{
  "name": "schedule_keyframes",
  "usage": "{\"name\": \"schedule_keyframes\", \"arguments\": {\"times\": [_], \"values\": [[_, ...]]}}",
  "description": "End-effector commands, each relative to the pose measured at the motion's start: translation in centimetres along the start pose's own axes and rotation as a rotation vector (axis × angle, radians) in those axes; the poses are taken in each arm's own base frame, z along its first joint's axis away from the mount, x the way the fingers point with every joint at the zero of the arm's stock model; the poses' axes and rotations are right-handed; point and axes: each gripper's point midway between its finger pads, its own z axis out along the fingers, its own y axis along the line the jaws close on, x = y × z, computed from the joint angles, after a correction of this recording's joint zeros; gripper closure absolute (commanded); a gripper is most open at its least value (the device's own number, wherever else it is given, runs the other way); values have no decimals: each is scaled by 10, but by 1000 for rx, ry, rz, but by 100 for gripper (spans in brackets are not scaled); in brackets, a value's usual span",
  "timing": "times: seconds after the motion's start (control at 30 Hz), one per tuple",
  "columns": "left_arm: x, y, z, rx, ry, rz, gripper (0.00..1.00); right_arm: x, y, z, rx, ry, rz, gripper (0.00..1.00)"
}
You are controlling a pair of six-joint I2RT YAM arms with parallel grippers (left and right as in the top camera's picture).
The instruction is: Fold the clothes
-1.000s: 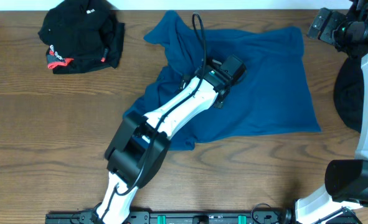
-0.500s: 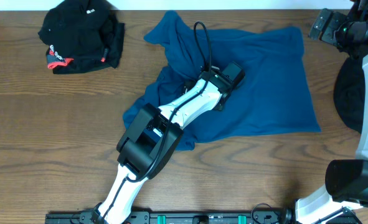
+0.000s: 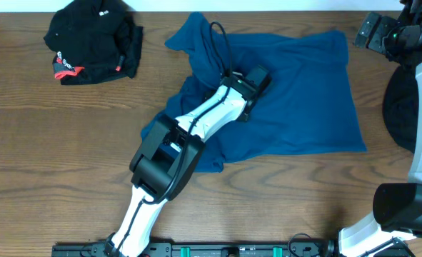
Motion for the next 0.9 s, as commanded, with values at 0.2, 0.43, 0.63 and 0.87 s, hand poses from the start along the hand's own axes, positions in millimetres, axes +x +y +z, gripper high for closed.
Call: {"name": "schedule_keyframes", "arguments": {"times": [0.2, 0.43, 0.63, 0.87], "values": [[14, 6, 18, -21, 68, -7, 14, -3, -3, -11, 3, -21, -14, 1], [11, 2, 4, 32, 70, -18, 14, -1, -5, -11, 13, -16, -14, 1], [14, -6, 1, 82, 95, -35, 14, -1, -5, -11, 13, -13, -14, 1], [5, -4, -19, 113, 65, -64, 14, 0, -7, -11, 22, -11, -14, 1]]}}
